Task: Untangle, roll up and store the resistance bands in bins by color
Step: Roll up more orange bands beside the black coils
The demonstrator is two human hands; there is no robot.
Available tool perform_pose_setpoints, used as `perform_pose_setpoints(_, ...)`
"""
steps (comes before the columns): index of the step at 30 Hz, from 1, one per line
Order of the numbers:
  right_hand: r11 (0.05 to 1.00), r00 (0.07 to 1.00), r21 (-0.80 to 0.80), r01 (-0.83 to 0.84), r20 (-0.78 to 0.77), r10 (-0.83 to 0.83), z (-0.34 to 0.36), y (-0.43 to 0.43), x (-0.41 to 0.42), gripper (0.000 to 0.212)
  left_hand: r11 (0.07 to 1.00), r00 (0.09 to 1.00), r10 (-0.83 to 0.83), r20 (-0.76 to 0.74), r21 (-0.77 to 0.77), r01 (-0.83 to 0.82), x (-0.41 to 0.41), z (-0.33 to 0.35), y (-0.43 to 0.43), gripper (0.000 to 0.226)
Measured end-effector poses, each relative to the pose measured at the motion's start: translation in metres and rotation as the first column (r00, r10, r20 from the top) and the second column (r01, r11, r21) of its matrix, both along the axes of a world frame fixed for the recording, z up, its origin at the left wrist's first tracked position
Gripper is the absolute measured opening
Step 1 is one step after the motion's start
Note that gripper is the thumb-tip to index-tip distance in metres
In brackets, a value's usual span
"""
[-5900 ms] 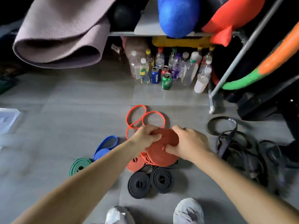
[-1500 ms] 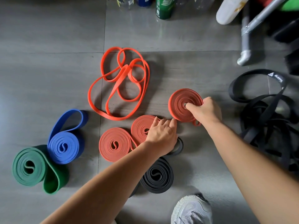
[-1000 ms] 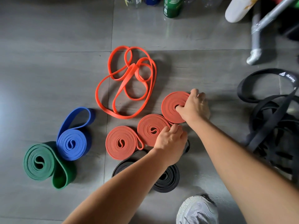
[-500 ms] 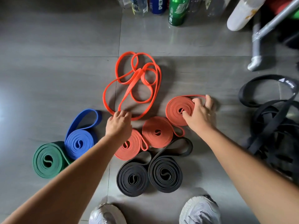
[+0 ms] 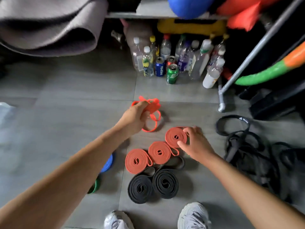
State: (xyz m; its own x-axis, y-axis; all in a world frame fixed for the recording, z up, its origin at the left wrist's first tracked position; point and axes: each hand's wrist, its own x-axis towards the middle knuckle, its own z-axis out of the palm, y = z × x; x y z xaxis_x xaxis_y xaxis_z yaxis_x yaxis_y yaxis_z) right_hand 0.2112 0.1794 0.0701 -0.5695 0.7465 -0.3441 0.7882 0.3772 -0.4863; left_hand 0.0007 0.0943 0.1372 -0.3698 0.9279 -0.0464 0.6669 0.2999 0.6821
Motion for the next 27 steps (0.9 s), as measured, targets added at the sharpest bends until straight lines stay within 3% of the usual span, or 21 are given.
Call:
perform_pose_setpoints(4,0.996,0.988,0.089,-0.003,-0.151,0.016,0.105,-0.01,-0.01,0.067,0.994,0.998,0.008,-0.064,0.105,-0.002,0.014,0.098,-0.015,0.025)
perform_pose_setpoints(9,0.986,0.911,0.141,-0.088,-0.389,0.137,0.22,-0.043,-0.014,0.083,0.961,0.978,-0.108,-0.18,0.231,0.149,0.048,0.203,-0.053,0.031)
perform_pose_setpoints(11,0.985,0.858,0.14,-0.097,-0.491,0.154,0.248,-0.062,-0.009,0.064,0.944,0.967,-0.154,-0.203,0.257,0.204,0.063,0.234,-0.071,0.022)
perform_pose_setpoints(14,0.992,0.785,0.09,-0.088,-0.607,0.125,0.282,-0.087,0.005,0.013,0.946,0.965,-0.156,-0.21,0.25,0.207,0.076,0.263,-0.097,0.016)
perform_pose_setpoints(16,0.996,0.681,-0.002,-0.09,-0.73,0.06,0.304,-0.102,0.017,0.02,0.946,0.982,-0.113,-0.153,0.287,0.154,0.081,0.27,-0.114,0.013)
perform_pose_setpoints(19,0.997,0.558,-0.025,-0.077,-0.83,0.022,0.339,-0.125,0.037,0.021,0.964,0.992,-0.086,0.091,0.259,0.06,0.098,0.266,-0.142,0.004)
perform_pose_setpoints(22,0.997,0.495,-0.002,-0.072,-0.868,0.034,0.363,-0.144,0.053,0.014,0.975,0.953,-0.022,0.303,0.218,-0.047,0.125,0.242,-0.165,0.022)
perform_pose_setpoints(25,0.997,0.41,-0.055,-0.051,-0.912,-0.029,0.375,-0.153,0.07,0.007,0.99,0.943,0.049,0.33,0.112,-0.091,0.139,0.188,-0.187,0.02)
perform_pose_setpoints(27,0.987,0.284,-0.157,-0.03,-0.948,-0.142,0.38,-0.154,0.084,0.009,0.994,0.96,0.091,0.265,-0.078,-0.072,0.143,0.147,-0.207,0.013)
